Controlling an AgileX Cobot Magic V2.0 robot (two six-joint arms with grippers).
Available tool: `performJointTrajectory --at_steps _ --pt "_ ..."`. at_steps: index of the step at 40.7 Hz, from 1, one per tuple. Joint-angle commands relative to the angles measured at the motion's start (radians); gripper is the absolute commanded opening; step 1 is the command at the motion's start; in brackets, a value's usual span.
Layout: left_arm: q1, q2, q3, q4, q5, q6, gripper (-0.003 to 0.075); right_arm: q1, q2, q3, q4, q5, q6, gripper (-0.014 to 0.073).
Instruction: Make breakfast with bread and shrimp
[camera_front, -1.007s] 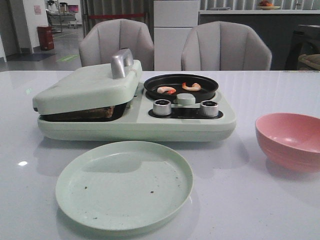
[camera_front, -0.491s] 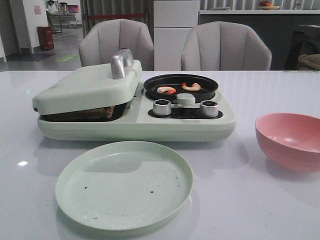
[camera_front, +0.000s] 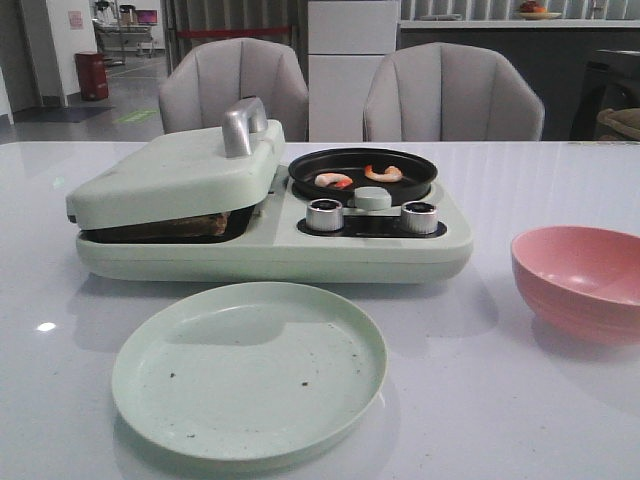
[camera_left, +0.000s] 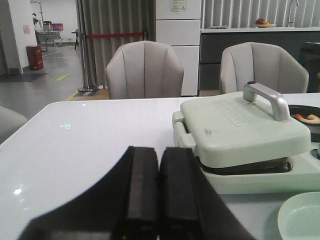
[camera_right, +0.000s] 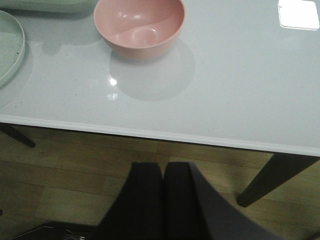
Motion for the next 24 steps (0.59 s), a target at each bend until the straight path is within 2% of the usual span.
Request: performJointTrajectory --at_steps 1,12,19,22,24 --pt "-0.007 -0.017 0.03 -0.001 -0.096 -0.009 0.0102 0.001 0.016 -0.02 -0.013 -0.048 -0.006 0.0045" --pt "-0.007 -0.017 0.03 -0.001 -0.096 -0.009 0.0101 0.001 0.016 -0.02 -0.013 -0.048 -0.006 0.0045" --pt "-0.007 -0.017 0.03 -0.001 -0.096 -0.009 0.0102 -0.034 0.013 -0.006 -0.014 -0.056 -0.006 0.0045" --pt "-0.007 -0.017 0.03 -0.001 -0.096 -0.009 0.0102 -0.049 0.009 0.016 -0.024 -0.131 -0.006 0.0045" --pt "-0.007 -0.017 0.03 -0.001 -0.096 -0.009 0.0102 -0.058 -0.001 0.027 -0.019 -0.237 -0.006 0.0045"
